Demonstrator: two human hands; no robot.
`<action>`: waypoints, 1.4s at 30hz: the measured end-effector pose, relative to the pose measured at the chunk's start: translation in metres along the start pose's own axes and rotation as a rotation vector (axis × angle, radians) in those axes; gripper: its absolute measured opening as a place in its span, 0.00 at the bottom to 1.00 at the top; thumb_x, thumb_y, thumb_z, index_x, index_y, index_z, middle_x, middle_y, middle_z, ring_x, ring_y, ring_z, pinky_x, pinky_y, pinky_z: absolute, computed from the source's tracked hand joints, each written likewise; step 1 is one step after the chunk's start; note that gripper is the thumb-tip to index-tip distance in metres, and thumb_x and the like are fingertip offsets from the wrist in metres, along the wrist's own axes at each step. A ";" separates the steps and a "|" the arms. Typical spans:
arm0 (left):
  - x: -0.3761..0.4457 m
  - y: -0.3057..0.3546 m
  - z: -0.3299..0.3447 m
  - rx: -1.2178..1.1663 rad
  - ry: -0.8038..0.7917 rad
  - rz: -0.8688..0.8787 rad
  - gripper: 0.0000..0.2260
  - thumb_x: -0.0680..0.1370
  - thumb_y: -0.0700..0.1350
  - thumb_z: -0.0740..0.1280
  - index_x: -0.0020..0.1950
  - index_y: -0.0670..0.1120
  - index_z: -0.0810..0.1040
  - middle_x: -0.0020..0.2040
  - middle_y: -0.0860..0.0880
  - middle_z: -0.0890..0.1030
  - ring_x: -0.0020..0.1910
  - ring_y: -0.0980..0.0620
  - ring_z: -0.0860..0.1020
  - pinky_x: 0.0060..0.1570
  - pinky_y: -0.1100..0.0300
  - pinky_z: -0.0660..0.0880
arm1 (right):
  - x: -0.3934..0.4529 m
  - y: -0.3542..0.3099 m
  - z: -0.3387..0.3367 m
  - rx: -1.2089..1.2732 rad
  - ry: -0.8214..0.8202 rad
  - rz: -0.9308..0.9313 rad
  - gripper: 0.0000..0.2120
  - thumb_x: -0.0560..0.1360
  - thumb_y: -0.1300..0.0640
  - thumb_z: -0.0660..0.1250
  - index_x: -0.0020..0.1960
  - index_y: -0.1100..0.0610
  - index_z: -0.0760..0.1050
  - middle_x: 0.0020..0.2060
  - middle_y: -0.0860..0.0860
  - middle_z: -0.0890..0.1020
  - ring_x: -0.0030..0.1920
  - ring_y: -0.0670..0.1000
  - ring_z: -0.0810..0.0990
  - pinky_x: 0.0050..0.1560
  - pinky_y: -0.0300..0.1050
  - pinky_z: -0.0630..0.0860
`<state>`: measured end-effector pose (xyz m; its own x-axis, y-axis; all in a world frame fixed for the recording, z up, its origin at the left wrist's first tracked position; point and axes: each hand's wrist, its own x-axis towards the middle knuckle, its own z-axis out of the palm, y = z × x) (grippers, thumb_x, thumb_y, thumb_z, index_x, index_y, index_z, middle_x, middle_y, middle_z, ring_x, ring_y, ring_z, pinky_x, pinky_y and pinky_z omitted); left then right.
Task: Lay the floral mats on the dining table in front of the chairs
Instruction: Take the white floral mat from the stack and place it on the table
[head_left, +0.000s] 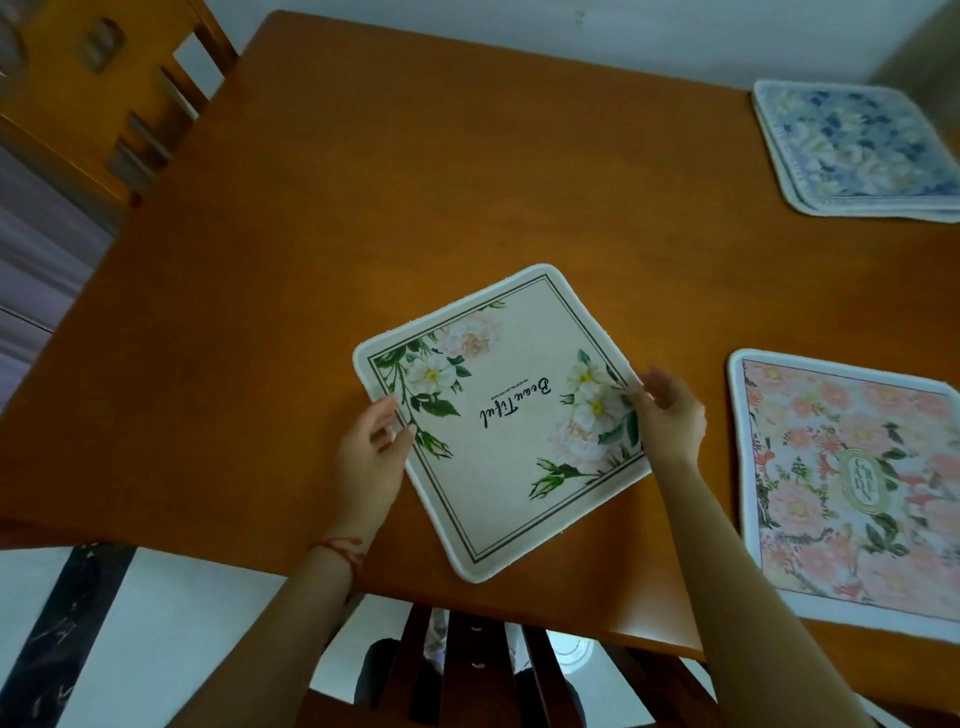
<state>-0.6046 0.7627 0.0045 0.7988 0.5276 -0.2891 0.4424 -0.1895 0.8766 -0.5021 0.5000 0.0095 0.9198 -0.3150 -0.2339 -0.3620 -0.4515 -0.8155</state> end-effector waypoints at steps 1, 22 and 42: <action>0.007 0.004 0.000 0.039 -0.021 0.038 0.19 0.75 0.38 0.66 0.66 0.43 0.71 0.61 0.46 0.76 0.59 0.51 0.74 0.53 0.63 0.70 | -0.006 0.002 -0.003 0.001 0.004 0.005 0.21 0.75 0.57 0.67 0.66 0.59 0.71 0.59 0.53 0.79 0.57 0.52 0.77 0.53 0.45 0.76; 0.119 0.048 0.023 0.478 -0.366 0.356 0.22 0.76 0.42 0.65 0.70 0.43 0.67 0.69 0.44 0.70 0.69 0.46 0.66 0.67 0.48 0.65 | -0.099 0.037 0.001 0.123 0.213 0.238 0.19 0.74 0.64 0.67 0.64 0.58 0.73 0.54 0.53 0.81 0.51 0.47 0.77 0.50 0.37 0.70; 0.075 0.017 -0.004 0.258 -0.216 0.165 0.22 0.76 0.45 0.65 0.69 0.43 0.67 0.68 0.45 0.71 0.66 0.48 0.70 0.61 0.57 0.67 | -0.046 0.017 0.005 0.120 0.168 0.153 0.16 0.75 0.58 0.66 0.62 0.55 0.74 0.49 0.47 0.80 0.48 0.45 0.77 0.48 0.39 0.73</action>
<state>-0.5390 0.8026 -0.0008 0.9233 0.2906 -0.2510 0.3669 -0.4745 0.8001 -0.5501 0.5112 0.0039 0.8143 -0.5106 -0.2762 -0.4651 -0.2892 -0.8367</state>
